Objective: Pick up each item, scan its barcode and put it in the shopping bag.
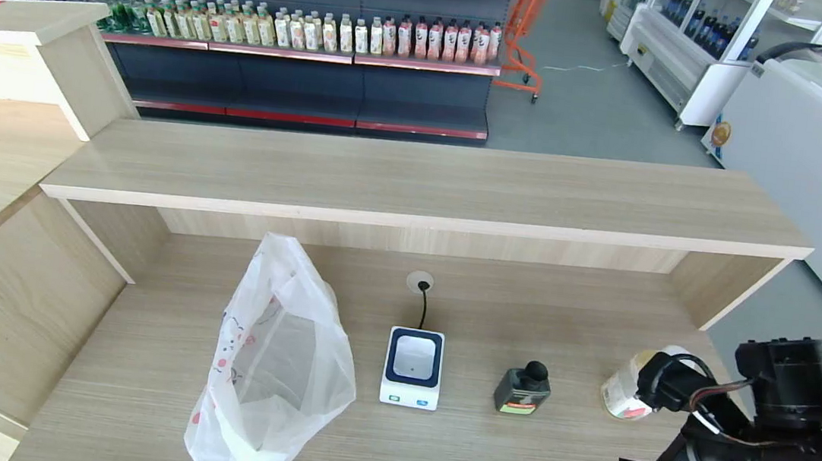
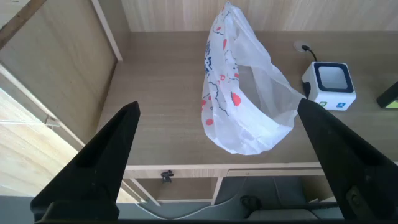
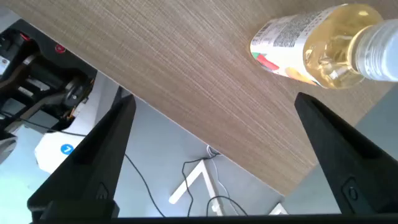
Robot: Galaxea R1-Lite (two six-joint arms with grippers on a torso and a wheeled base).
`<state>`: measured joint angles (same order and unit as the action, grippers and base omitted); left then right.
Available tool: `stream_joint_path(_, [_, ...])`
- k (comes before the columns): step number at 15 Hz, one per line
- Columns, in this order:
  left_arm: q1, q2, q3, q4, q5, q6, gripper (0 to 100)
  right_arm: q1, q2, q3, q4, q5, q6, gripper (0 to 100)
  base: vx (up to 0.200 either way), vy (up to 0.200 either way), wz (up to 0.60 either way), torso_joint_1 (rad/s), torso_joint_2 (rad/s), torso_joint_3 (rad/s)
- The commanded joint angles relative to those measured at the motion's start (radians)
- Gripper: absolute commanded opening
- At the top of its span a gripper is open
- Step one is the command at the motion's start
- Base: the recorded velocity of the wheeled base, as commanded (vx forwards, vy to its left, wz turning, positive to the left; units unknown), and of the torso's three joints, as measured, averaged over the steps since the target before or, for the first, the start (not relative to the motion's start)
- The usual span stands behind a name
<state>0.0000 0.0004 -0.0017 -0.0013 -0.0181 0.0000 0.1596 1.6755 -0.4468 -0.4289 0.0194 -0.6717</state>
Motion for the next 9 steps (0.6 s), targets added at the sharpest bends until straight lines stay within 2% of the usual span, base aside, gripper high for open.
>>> stream_joint_path(1, [0.0, 0.0, 0.0, 0.0, 0.0, 0.0, 100, 0.029, 0.25, -0.013, -0.177, 0.031, -0.025, 100, 0.0, 0.0, 0.0, 0.0, 0.0, 0.0])
stream_joint_path(3, [0.0, 0.0, 0.0, 0.0, 0.0, 0.0, 100, 0.064, 0.329, -0.035, -0.243, 0.094, -0.022, 100, 0.0, 0.0, 0.0, 0.0, 0.0, 0.0])
stream_joint_path(6, [0.0, 0.0, 0.0, 0.0, 0.0, 0.0, 100, 0.095, 0.412, -0.108, -0.306, 0.129, -0.022, 100, 0.0, 0.0, 0.0, 0.0, 0.0, 0.0])
stream_joint_path(9, [0.0, 0.0, 0.0, 0.0, 0.0, 0.0, 100, 0.12, 0.478, -0.213, -0.317, 0.174, -0.02, 100, 0.0, 0.0, 0.0, 0.0, 0.0, 0.0])
